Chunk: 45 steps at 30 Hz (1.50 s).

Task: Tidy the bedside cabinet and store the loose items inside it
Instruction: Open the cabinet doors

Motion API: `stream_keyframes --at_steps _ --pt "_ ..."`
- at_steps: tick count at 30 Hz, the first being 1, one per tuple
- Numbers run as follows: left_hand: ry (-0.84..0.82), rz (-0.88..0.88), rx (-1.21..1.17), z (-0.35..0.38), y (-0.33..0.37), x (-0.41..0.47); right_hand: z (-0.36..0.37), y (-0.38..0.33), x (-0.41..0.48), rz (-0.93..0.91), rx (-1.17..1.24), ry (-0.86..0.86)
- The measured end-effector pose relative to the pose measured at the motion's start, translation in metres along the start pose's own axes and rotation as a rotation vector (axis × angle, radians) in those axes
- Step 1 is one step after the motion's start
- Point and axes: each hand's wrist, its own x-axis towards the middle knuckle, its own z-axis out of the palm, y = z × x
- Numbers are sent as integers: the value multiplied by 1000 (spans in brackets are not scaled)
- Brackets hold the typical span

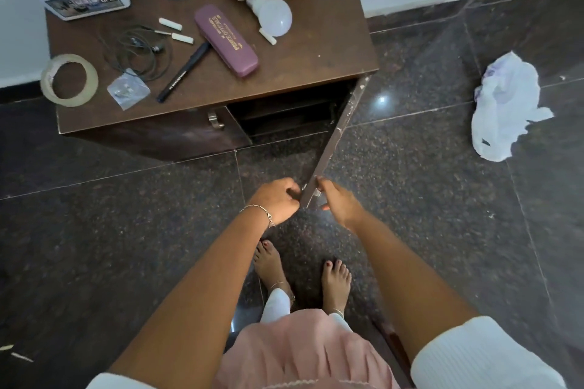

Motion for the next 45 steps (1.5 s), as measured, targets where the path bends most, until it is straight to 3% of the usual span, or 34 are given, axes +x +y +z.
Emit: stream_keyframes --at_steps 5,9,16,21,25,31,35,40,45 --pt "-134 41 -122 52 46 -1 -41 41 -9 -45 -283 84" --pt "-238 62 -313 91 85 -5 -82 73 -11 -71 -301 238" --pt "-250 94 24 129 130 -1 -139 93 -6 -102 -485 273" --pt "-166 93 128 121 135 4 -150 85 -7 -164 -676 270" --pt "-104 85 69 107 138 12 -148 85 -6 -211 -757 294" --pt "22 66 44 75 132 13 -130 69 -21 -265 -626 535" --pt "204 28 17 38 111 4 -108 19 -25 -341 -489 693" --pt "407 -53 -66 -16 61 -3 -64 -50 -18 -495 -588 559" --pt "499 -123 -138 -55 1 -7 -9 -106 -1 -585 -654 371"
